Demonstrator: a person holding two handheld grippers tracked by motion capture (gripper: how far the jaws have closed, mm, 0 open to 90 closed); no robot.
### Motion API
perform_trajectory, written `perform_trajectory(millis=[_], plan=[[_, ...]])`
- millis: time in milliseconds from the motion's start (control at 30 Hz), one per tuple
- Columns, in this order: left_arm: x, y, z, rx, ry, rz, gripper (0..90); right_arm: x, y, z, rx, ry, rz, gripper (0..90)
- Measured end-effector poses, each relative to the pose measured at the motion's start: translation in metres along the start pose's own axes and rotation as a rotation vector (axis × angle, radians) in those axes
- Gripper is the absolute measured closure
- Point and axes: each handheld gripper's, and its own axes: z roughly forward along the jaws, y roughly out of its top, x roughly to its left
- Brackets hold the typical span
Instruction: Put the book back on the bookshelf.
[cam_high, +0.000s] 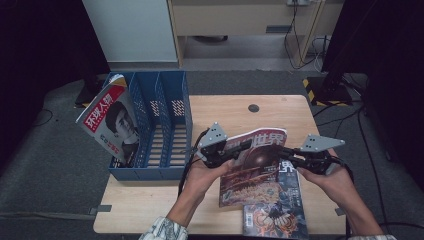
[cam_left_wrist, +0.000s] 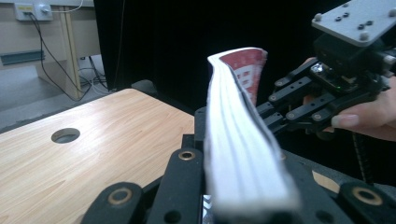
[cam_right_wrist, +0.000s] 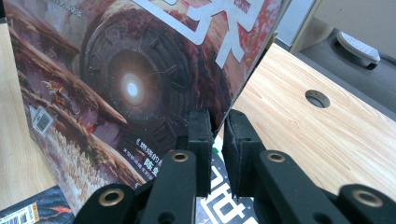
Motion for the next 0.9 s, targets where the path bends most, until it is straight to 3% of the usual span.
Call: perform_trajectory(millis=[167,333,467,500,533,633,900], plan=[[-0.002,0.001,-0.001,-0.011,-0.011,0.021,83.6,-0.003,-0.001,0.000,-0.013,0.008,0.010,77.3],[-0.004,0.001,-0.003,-0.027,-0.010,0.036,83.7,-0.009,-0.004,-0.003,-0.030,-0.012,0.033,67.8],[-0.004,0.003,-0.005,-0.036,-0.008,0.041,83.8,-0.011,-0.011,-0.001,0.006,-0.026,0.045,53.8],[-0.004,0.003,-0.005,-0.044,-0.006,0.042,83.8,-0.011,-0.017,0.003,0.036,-0.047,0.039,46.3],[-0.004,0.003,-0.005,-0.044,-0.006,0.042,83.8,-0.011,-0.017,0.003,0.036,-0.047,0.039,46.3],[-0.005,0.004,-0.007,-0.061,0.000,0.049,83.8,-0.009,-0.031,0.013,0.090,-0.103,0.044,32.9],[-0.002,0.008,-0.014,-0.087,0.021,0.056,83.9,-0.010,-0.066,0.029,0.165,-0.147,0.098,22.8]])
